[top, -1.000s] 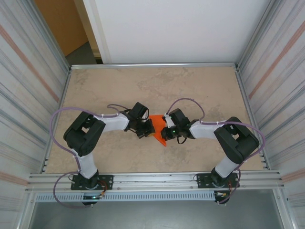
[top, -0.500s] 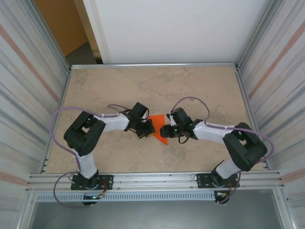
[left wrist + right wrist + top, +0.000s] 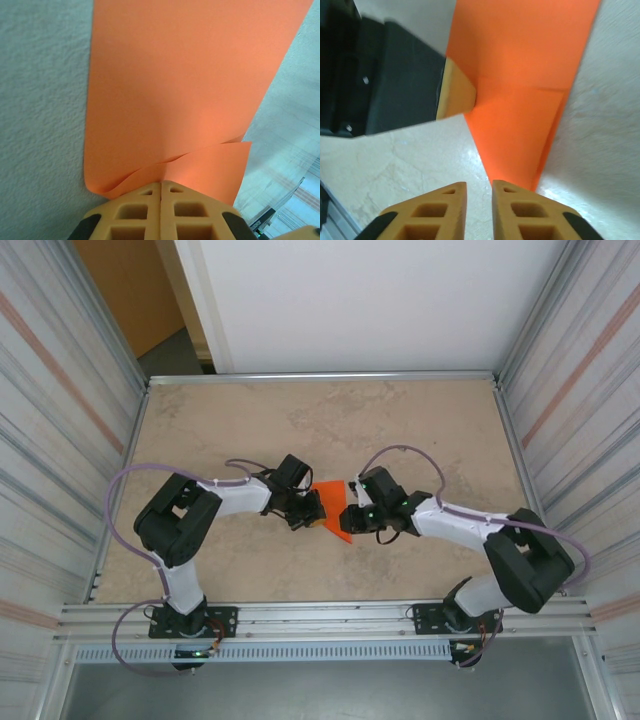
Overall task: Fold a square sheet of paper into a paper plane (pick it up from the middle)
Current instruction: Third fold the triangle at the center of the table.
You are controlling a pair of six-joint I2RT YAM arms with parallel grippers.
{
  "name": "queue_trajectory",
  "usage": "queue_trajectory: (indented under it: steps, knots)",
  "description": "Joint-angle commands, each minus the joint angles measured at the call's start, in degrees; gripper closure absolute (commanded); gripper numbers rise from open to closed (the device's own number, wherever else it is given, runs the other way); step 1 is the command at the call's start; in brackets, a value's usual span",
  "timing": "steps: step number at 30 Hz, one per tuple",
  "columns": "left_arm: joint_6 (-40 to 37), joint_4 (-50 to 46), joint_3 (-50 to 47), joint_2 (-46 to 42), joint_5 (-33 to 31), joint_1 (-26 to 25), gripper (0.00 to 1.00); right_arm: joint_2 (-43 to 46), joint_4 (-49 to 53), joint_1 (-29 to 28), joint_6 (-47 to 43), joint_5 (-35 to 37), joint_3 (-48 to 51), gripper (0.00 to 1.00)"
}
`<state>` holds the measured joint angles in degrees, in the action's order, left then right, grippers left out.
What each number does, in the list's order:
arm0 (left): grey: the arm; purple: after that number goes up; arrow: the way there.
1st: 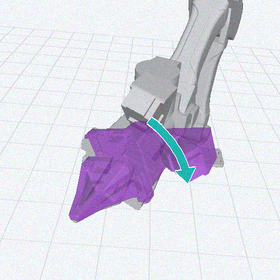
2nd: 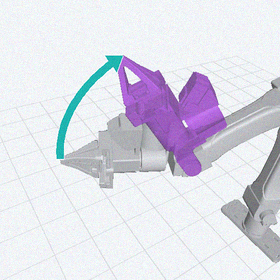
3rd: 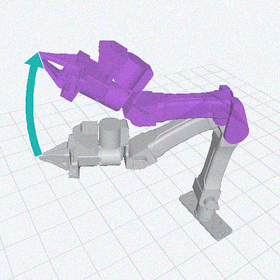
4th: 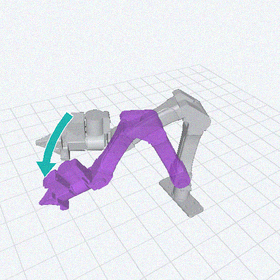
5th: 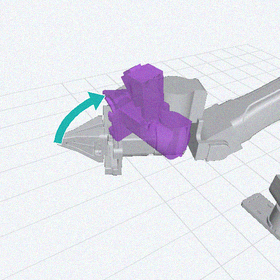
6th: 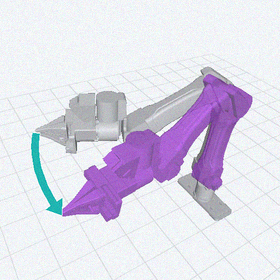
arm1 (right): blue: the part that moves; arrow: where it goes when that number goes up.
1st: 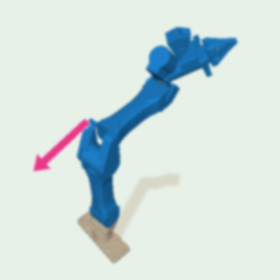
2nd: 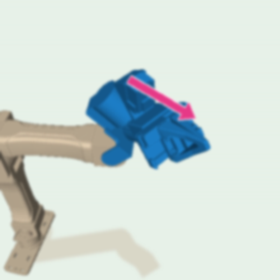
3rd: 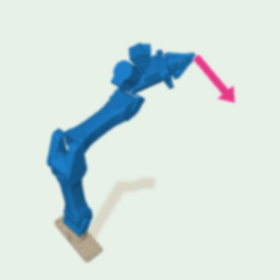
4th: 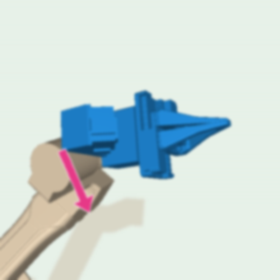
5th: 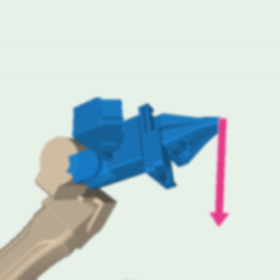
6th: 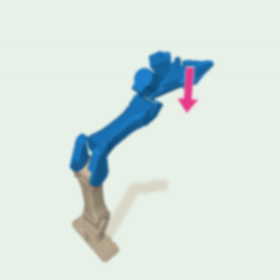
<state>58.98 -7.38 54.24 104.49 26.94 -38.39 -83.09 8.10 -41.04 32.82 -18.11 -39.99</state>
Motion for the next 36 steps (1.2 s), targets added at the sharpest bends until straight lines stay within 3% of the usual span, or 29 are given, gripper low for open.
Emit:
queue_trajectory:
  steps: [1,15,36]
  knots:
    - [0.62,-4.05,-1.15,2.91,-3.59,-0.37,0.98,-2.84,1.39,-1.32,-1.88,-2.75,-3.24,0.84]
    - [0.33,-4.62,-0.83,3.77,-2.63,-0.39,0.98,-13.01,1.48,-1.25,-3.12,-4.49,-8.44,0.91]
    - [-0.47,-6.76,-0.71,4.58,-3.25,-0.04,0.98,-14.67,0.52,2.11,-3.88,-12.01,-4.43,0.89]
